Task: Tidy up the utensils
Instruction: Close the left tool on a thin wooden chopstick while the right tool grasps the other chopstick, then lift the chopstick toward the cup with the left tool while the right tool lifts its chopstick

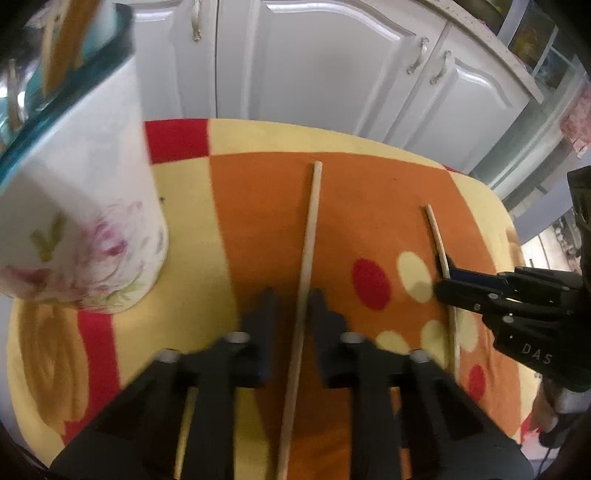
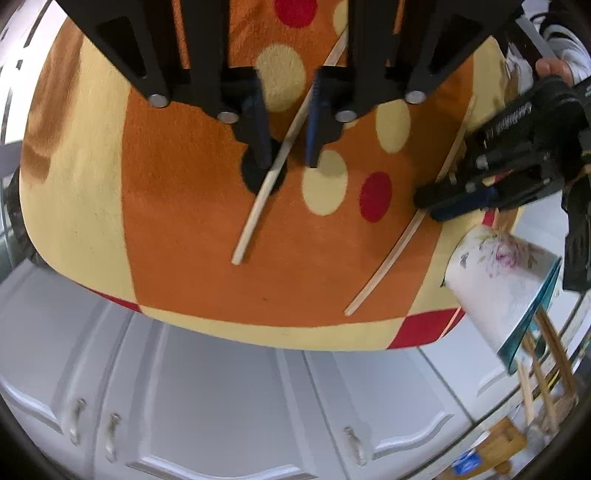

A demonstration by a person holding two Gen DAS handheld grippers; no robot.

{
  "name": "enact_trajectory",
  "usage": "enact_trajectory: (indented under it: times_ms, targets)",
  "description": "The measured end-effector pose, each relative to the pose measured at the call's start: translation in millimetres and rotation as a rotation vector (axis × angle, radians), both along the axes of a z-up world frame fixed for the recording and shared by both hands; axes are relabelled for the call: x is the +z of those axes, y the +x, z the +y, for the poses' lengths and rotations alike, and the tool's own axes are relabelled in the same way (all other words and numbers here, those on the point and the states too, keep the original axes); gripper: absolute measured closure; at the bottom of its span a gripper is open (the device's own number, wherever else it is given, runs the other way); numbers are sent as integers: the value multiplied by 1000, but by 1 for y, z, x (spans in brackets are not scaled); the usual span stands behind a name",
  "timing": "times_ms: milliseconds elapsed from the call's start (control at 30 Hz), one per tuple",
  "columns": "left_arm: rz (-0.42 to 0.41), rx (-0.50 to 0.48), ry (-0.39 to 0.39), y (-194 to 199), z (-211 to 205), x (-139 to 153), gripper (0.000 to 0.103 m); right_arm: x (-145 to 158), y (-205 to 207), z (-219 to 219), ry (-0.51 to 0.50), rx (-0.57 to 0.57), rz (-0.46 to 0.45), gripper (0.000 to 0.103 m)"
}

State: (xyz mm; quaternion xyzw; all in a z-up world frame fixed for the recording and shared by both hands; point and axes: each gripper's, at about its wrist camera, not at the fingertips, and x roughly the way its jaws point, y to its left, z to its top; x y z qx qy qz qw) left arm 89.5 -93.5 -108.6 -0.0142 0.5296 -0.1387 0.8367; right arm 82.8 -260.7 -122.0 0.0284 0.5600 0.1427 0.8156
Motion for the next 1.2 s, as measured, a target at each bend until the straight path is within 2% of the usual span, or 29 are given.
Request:
enact_trajectory:
  times_ms: [100, 267, 333, 400, 467, 500, 567, 633, 700, 733, 767, 800, 933, 1200]
  targets:
    - [29, -2, -43, -10, 7, 0, 99, -3, 1, 1, 41, 21, 20, 93]
    - [56, -50, -39, -47, 16, 1, 99, -3, -10, 7, 70, 88, 58, 94]
    - [71, -57, -44, -54, 19, 2, 99, -3, -9, 8, 67, 79, 57, 93]
    - [71, -46, -38, -53, 19, 4, 99, -1, -7, 7, 55, 59, 47, 86]
    - [54, -32, -34, -45, 17, 8, 92, 0, 0, 7, 55, 38, 43, 85]
    - [50, -24, -27, -41, 16, 8, 82, -1, 4, 8, 55, 32, 42, 85]
    - [39, -8, -22, -27, 11, 9, 69, -2, 8, 10, 46, 27, 40, 85]
    - [45, 0, -3, -14, 6, 4, 69, -3, 11, 11, 47, 27, 23, 88]
    - [17, -4, 21, -6, -3, 2, 69, -3, 14, 13, 29, 34, 13, 95]
    - [10, -17, 41, -2, -9, 0, 69, -3, 15, 13, 32, 34, 12, 95]
    - [-12, -36, 58, 0, -15, 1, 80, -3, 16, 13, 38, 33, 13, 95]
    - [-19, -47, 61, 1, -17, 1, 99, -2, 17, 13, 42, 33, 14, 95]
    - [4, -37, -2, 0, -5, 5, 99, 8, 10, 12, 77, 35, -3, 96]
    - [-130, -23, -118, -42, 31, 74, 99, 72, -23, 12, 156, 88, -139, 97]
